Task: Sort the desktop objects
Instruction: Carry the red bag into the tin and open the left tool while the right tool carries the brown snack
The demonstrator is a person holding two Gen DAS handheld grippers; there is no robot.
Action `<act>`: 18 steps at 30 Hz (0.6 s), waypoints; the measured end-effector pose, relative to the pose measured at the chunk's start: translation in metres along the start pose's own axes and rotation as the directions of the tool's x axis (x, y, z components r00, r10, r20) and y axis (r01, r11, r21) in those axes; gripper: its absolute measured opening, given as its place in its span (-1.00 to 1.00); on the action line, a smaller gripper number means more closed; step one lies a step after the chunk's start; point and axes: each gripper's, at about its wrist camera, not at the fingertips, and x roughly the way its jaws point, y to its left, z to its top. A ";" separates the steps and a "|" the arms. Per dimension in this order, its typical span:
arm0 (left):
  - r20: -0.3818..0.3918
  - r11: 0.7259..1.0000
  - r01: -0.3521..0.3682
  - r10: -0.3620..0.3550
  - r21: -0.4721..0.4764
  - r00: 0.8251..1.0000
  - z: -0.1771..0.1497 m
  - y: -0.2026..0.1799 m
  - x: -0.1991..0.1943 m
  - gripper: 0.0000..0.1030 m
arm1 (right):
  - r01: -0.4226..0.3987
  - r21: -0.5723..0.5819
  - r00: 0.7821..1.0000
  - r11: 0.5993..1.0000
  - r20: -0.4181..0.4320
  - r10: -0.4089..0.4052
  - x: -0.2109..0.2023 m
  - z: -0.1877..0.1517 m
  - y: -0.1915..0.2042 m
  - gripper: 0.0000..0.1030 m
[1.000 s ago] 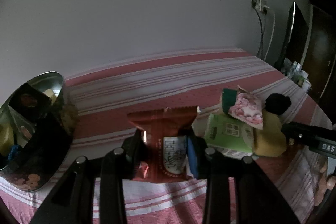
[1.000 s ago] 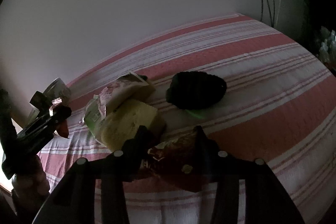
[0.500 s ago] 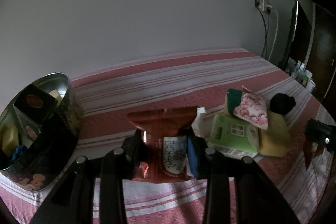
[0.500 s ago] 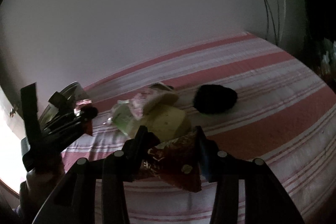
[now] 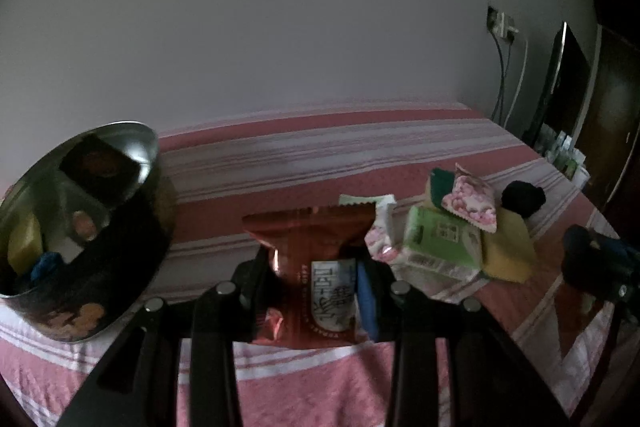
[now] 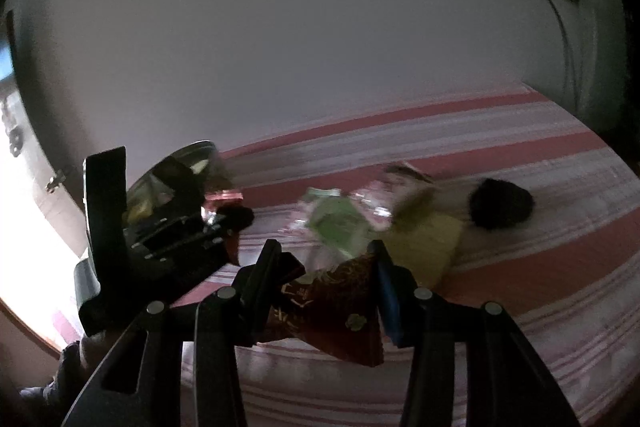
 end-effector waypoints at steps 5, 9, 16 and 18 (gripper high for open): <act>0.036 0.999 -0.017 0.018 -0.042 0.999 -0.001 0.031 -0.027 -0.31 | -0.071 -0.047 0.997 0.996 0.008 0.071 0.006 0.010 0.037 -0.08; 0.057 0.994 -0.069 0.074 -0.082 0.996 0.003 0.067 -0.047 -0.31 | -0.130 -0.106 0.991 0.986 0.017 0.133 0.015 0.021 0.075 -0.08; 0.098 0.973 -0.194 0.207 -0.125 0.973 0.011 0.127 -0.068 -0.30 | -0.237 -0.169 0.969 0.957 0.023 0.244 0.045 0.044 0.136 -0.08; 0.096 0.963 -0.228 0.242 -0.142 0.965 0.012 0.145 -0.070 -0.30 | -0.263 -0.180 0.961 0.948 0.031 0.273 0.053 0.050 0.155 -0.08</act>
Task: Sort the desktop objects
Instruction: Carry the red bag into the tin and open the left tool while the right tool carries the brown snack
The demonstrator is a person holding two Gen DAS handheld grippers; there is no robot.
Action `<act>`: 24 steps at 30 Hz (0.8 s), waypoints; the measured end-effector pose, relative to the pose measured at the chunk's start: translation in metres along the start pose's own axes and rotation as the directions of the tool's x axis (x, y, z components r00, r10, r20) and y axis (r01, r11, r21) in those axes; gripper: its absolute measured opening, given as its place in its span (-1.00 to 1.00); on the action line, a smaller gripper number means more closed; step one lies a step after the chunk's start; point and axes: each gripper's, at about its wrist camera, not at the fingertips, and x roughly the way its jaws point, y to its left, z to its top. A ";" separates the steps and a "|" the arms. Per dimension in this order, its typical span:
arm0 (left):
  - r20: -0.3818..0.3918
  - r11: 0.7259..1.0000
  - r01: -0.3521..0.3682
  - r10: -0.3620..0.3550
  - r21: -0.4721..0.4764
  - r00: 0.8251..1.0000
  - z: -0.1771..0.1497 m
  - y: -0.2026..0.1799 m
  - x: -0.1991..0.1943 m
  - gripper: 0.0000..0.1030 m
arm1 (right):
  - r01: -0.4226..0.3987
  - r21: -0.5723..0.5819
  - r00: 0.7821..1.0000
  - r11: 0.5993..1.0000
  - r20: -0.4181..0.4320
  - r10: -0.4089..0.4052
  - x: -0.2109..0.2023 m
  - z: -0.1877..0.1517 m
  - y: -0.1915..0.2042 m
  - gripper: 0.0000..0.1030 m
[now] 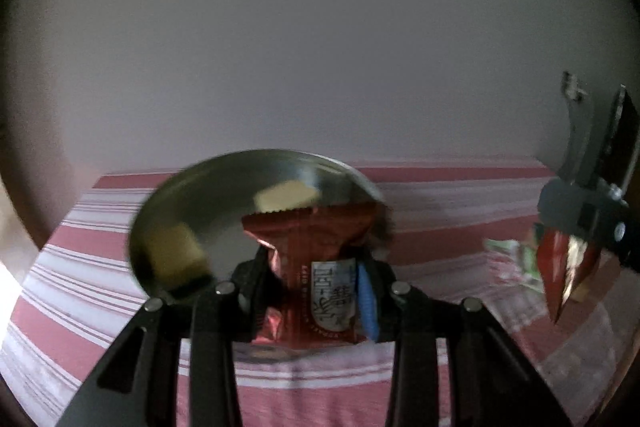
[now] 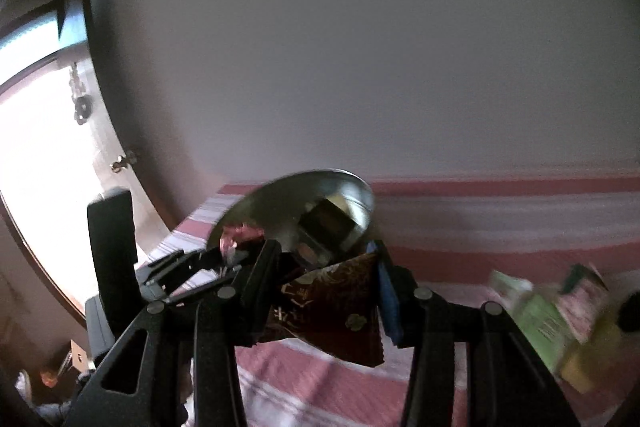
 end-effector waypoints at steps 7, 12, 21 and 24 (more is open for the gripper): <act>-0.019 0.995 -0.099 0.099 -0.027 0.995 0.010 0.043 0.023 -0.30 | -0.043 0.023 0.999 0.999 0.022 0.042 0.047 0.022 0.017 -0.08; -0.049 0.991 -0.126 0.124 -0.046 0.991 0.016 0.066 0.046 -0.30 | -0.060 0.072 0.998 0.996 0.027 0.058 0.080 0.037 0.016 -0.08; -0.104 0.981 -0.178 0.170 -0.079 0.980 0.013 0.091 0.083 -0.30 | -0.009 0.127 1.000 0.992 0.004 0.008 0.145 0.042 0.021 -0.08; -0.118 0.979 -0.185 0.175 -0.085 0.977 0.011 0.095 0.088 -0.30 | 0.014 0.124 1.000 0.992 -0.003 -0.014 0.163 0.041 0.022 -0.07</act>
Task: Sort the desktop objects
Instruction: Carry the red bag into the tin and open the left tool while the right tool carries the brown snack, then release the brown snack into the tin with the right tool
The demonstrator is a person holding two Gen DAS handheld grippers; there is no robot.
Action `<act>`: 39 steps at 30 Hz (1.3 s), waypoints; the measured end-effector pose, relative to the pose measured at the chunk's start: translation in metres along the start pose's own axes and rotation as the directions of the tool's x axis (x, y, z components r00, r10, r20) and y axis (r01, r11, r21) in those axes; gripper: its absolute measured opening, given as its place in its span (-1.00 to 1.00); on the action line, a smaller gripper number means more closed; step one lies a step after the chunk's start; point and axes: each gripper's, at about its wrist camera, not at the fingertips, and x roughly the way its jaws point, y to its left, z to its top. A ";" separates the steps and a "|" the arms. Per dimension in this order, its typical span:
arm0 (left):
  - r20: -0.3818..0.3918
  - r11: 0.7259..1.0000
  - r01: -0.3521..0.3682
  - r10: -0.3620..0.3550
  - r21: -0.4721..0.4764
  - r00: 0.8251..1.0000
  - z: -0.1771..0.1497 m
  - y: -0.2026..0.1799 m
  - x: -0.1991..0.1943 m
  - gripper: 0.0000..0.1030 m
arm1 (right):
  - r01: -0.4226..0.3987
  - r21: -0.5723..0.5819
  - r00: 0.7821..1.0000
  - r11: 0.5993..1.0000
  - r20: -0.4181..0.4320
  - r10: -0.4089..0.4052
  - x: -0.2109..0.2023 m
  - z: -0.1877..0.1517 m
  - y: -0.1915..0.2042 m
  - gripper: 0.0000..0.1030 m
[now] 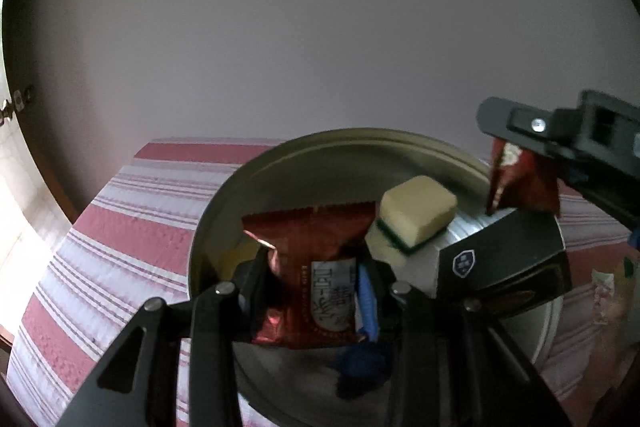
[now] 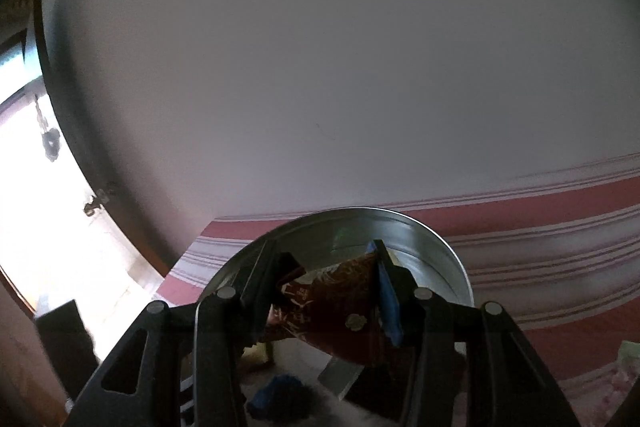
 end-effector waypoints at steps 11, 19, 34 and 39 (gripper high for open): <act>-0.029 0.998 -0.059 0.059 0.001 0.998 -0.004 -0.005 0.004 0.39 | 0.011 -0.025 0.996 1.000 0.094 -0.008 0.004 -0.010 -0.006 0.32; 0.025 0.995 -0.101 0.100 0.007 0.995 -0.005 -0.005 -0.006 0.93 | 0.090 -0.063 0.965 0.994 0.254 -0.071 -0.033 -0.020 -0.008 0.52; 0.142 0.990 -0.139 0.141 -0.024 0.980 -0.010 -0.008 -0.025 1.00 | 0.311 0.007 0.910 0.950 0.288 -0.300 -0.072 -0.034 -0.025 1.00; 0.179 0.995 -0.093 0.096 -0.021 0.979 -0.015 -0.011 -0.030 1.00 | 0.386 0.035 0.894 0.922 0.231 -0.383 -0.079 -0.037 -0.041 1.00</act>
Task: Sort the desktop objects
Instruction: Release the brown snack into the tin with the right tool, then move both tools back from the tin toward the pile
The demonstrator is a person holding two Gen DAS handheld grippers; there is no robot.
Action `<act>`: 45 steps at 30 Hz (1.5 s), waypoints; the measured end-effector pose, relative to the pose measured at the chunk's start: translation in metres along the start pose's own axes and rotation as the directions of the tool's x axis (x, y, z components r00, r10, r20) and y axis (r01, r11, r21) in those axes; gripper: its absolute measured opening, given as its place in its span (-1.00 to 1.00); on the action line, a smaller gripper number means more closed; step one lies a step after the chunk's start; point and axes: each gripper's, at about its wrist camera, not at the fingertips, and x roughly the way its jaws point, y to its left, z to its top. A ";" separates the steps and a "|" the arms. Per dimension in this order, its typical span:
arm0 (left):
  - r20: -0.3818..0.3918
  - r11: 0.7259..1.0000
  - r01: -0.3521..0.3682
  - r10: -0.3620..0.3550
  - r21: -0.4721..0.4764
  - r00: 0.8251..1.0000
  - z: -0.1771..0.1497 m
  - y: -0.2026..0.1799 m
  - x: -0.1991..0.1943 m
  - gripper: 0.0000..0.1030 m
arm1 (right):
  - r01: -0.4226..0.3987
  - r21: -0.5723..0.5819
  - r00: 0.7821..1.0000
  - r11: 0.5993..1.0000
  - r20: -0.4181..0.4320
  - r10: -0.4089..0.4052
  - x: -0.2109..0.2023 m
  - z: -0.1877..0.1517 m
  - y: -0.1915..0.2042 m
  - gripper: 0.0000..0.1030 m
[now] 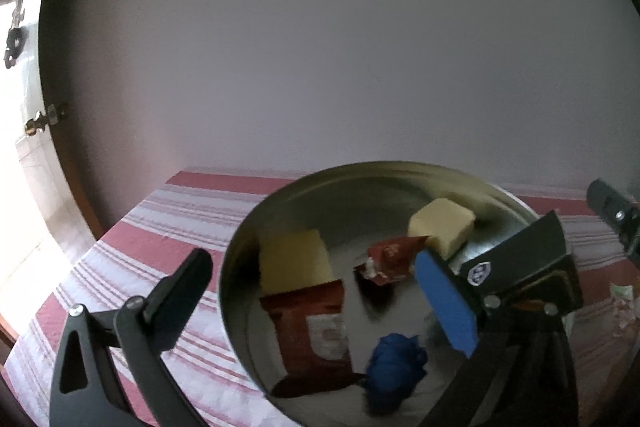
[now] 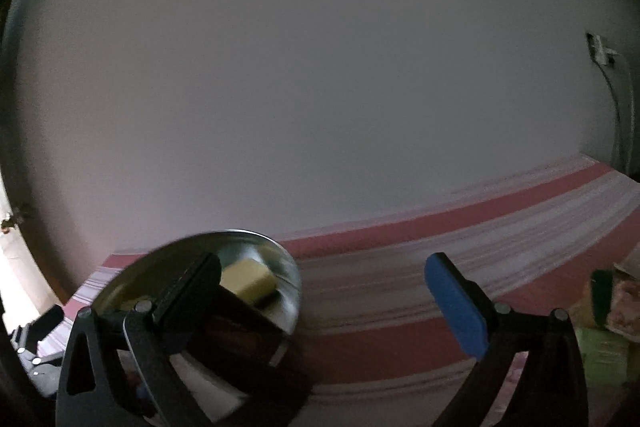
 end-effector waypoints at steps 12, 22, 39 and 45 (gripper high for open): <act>0.134 0.992 0.025 -0.041 0.123 0.990 -0.011 -0.034 -0.029 1.00 | 0.104 0.002 0.991 0.995 -0.086 -0.103 0.003 -0.005 -0.018 1.00; 0.183 0.985 0.027 -0.058 0.169 0.981 -0.018 -0.046 -0.050 1.00 | 0.111 -0.018 0.989 0.994 -0.100 -0.112 0.002 -0.010 -0.021 1.00; 0.193 0.982 0.062 -0.097 0.178 0.976 -0.030 -0.060 -0.075 1.00 | 0.142 -0.023 0.987 0.990 -0.077 -0.143 0.003 -0.017 -0.033 1.00; 0.190 0.983 0.065 -0.097 0.171 0.977 -0.033 -0.063 -0.079 1.00 | 0.157 -0.006 0.984 0.988 -0.083 -0.157 -0.002 -0.018 -0.045 1.00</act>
